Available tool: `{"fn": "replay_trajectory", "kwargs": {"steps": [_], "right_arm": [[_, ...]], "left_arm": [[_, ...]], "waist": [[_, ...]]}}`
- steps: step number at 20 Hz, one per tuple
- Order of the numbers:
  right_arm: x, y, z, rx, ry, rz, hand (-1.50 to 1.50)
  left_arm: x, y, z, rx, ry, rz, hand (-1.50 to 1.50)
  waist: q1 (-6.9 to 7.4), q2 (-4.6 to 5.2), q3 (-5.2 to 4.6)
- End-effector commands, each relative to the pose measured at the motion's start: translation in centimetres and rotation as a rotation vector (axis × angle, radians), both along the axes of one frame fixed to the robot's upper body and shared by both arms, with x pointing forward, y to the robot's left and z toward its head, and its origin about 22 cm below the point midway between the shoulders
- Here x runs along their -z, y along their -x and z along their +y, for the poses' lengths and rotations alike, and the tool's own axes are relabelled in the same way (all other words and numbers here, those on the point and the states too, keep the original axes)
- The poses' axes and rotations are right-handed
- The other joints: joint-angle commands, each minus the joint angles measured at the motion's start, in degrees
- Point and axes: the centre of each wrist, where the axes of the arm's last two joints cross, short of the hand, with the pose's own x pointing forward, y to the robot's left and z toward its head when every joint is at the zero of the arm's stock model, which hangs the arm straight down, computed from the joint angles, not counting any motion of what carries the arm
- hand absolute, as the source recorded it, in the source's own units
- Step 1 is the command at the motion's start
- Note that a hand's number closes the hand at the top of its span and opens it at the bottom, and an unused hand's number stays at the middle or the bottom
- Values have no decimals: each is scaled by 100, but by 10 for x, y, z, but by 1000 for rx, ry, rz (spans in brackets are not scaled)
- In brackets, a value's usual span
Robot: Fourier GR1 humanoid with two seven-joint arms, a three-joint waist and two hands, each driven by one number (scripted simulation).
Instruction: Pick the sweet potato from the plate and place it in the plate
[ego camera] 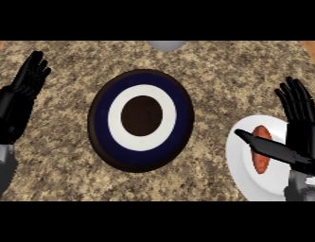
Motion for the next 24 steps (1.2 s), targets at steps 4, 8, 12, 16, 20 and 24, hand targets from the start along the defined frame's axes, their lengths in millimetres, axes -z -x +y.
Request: {"fn": "replay_trajectory", "kwargs": {"steps": [4, 8, 12, 16, 20, 24], "right_arm": [[-33, 20, -65, -14, 335, 338, -150], [-64, 18, -84, -92, 504, 573, -150], [-88, 19, -83, -214, 626, 752, -150], [-98, 3, -74, -293, 650, 851, -150], [-80, 7, -46, -297, 650, 893, -150], [-70, -2, -56, -259, 676, 920, -150]], "left_arm": [[-6, -3, 5, -16, -4, 0, 0], [-6, 2, 6, 5, -10, 9, 0], [2, 10, -4, 12, -8, -5, 0], [7, -4, 6, 27, 9, 9, 0], [-5, -1, -4, 15, -6, 14, 0], [8, 5, -6, -4, 5, -5, 0]], "waist": [[-72, -6, -15], [3, -11, -19], [80, -10, -14], [79, 28, -6], [57, 8, 0], [59, 11, 1]]}}
